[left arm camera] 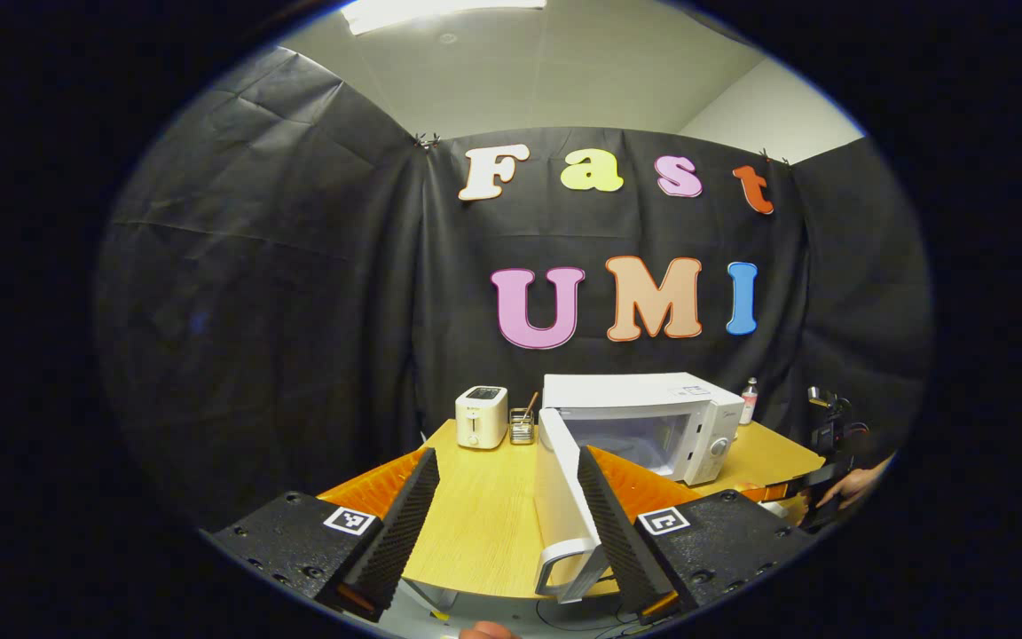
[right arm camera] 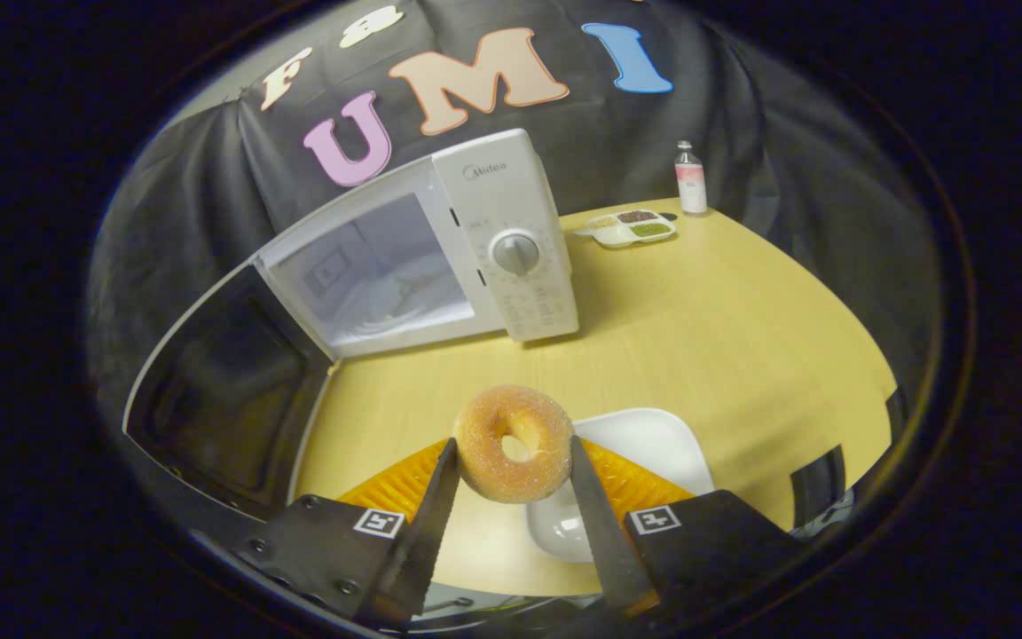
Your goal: Open the microwave oven with the left hand, put the food in, and close the microwave oven.
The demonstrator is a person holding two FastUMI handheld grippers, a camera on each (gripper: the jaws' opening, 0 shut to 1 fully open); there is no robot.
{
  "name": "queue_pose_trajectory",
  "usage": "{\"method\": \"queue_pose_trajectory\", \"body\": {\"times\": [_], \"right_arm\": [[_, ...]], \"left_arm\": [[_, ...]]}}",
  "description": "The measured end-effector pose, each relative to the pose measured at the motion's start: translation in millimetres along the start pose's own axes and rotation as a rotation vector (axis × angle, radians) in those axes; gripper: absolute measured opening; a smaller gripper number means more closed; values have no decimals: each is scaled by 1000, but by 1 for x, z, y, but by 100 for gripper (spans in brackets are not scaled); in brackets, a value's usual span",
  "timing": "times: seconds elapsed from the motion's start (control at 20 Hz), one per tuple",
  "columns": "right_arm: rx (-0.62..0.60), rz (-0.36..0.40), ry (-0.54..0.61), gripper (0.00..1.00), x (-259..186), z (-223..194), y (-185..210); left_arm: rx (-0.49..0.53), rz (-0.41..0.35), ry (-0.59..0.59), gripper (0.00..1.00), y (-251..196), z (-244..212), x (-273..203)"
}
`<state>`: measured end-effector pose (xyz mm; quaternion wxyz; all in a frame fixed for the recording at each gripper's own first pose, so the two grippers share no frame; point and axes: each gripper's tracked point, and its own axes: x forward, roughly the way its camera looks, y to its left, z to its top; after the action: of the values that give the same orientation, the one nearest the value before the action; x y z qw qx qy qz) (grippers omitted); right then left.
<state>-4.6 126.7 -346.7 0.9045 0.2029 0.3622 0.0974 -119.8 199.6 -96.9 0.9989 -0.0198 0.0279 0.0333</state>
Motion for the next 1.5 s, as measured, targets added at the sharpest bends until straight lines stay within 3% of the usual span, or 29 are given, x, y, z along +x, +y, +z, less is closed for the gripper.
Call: {"method": "queue_pose_trajectory", "body": {"times": [0.15, 0.2, 0.25, 0.35, 0.4, 0.55, 0.8, 0.85, 0.95, 1.15, 1.35, 1.4, 1.5], "right_arm": [[202, 130, -7, 72, 8, 15, 50], [276, 164, -5, 76, 10, 20, 63], [334, 191, -17, 72, 14, 27, 76], [380, 219, -41, 76, 26, 36, 95], [400, 237, -49, 70, 31, 38, 108], [480, 266, -89, 70, 58, 48, 140], [592, 220, -118, 70, 113, 58, 171], [609, 207, -131, 76, 124, 61, 173], [652, 178, -141, 76, 141, 64, 177], [656, 98, -210, 76, 170, 75, 172], [659, 42, -268, 76, 194, 85, 172], [653, 32, -284, 76, 200, 86, 171], [648, 14, -295, 76, 210, 87, 172]], "left_arm": [[-50, 0, 5, 92, -6, 0, -1], [-62, 3, 9, 88, -7, -2, -3], [-68, 6, 12, 92, -8, -3, -4], [-85, 0, 30, 92, -10, -7, -6], [-95, -10, 48, 88, -13, -13, -8], [-120, -37, 104, 92, -21, -26, -13], [-115, -21, 134, 92, -15, -33, -19], [-93, -15, 133, 92, -12, -32, -21], [-64, -12, 125, 92, -8, -30, -22], [-72, 13, 134, 88, -1, -30, -24], [-110, 41, 144, 92, 0, -36, -27], [-113, 47, 147, 88, 1, -36, -28], [-121, 51, 150, 92, 2, -36, -28]]}}
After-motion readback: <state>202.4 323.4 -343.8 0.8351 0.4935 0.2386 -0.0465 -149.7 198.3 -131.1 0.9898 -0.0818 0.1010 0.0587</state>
